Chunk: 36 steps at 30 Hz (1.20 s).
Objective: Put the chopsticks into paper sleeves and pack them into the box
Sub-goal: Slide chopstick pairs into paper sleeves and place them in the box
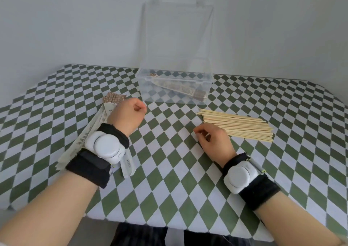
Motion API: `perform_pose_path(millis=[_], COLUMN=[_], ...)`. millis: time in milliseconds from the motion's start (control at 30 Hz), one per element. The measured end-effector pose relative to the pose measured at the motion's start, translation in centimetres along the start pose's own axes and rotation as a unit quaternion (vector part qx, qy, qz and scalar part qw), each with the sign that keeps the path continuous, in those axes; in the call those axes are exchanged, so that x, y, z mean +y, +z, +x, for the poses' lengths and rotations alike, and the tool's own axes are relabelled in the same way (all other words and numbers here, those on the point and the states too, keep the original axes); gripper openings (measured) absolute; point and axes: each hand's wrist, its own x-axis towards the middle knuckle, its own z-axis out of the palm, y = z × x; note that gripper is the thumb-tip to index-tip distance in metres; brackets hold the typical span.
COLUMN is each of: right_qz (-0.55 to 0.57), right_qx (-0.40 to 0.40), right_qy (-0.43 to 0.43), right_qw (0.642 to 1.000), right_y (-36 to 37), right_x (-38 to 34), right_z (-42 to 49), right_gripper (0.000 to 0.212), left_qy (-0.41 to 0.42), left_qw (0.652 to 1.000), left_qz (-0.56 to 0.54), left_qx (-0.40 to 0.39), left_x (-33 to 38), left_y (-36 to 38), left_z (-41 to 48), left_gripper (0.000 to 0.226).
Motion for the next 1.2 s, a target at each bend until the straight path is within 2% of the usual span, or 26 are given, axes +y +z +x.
perform_pose_path(millis=[67, 133, 200, 267, 433, 567, 667, 767, 933, 1067, 1200], right_qz=[0.002, -0.001, 0.001, 0.004, 0.007, 0.006, 0.011, 0.011, 0.019, 0.043, 0.096], right_qx=[0.001, 0.0, 0.004, 0.005, -0.003, -0.004, -0.005, -0.009, -0.019, -0.04, -0.092], right_qy=[0.002, 0.004, 0.006, 0.008, 0.014, 0.014, 0.016, 0.016, 0.019, 0.016, 0.013], right_qw=[1.0, 1.0, 1.0, 1.0, 1.0, 1.0, 1.0, 1.0, 0.999, 0.998, 0.991], right_y=[0.0, 0.0, -0.1, -0.2, -0.3, -0.3, -0.2, -0.2, -0.3, -0.4, -0.5], right_x=[0.2, 0.2, 0.1, 0.1, 0.1, 0.0, 0.0, 0.0, 0.0, -0.4, -0.6], right_z=[0.0, 0.0, 0.1, 0.0, 0.0, 0.1, 0.1, 0.1, 0.1, 0.0, -0.2], right_gripper=[0.017, 0.017, 0.017, 0.017, 0.017, 0.018, 0.018, 0.017, 0.015, 0.014, 0.017], left_qy=[-0.035, -0.072, -0.097, -0.112, -0.146, -0.163, -0.152, -0.143, -0.148, -0.164, -0.162], left_qw=[0.986, 0.956, 0.935, 0.934, 0.962, 0.979, 0.984, 0.966, 0.901, 0.859, 0.845], left_qz=[0.157, 0.274, 0.326, 0.32, 0.216, 0.087, -0.057, -0.207, -0.408, -0.483, -0.504], left_qx=[-0.037, -0.081, -0.105, -0.112, -0.078, -0.088, -0.073, -0.062, -0.022, 0.042, 0.074], left_x=[-1.6, -2.6, -3.3, -3.6, -3.3, -3.2, -1.8, 0.1, 1.9, 1.8, 1.3], left_y=[-1.3, -1.7, -1.5, -1.0, -0.2, 0.0, 0.1, 0.4, 3.0, 6.3, 7.8], left_z=[0.2, -0.1, -0.6, -0.9, -1.0, -0.6, -0.6, -0.7, -0.5, -0.8, -0.5], left_gripper=[0.024, 0.035, 0.043, 0.046, 0.044, 0.06, 0.063, 0.061, 0.048, 0.045, 0.039])
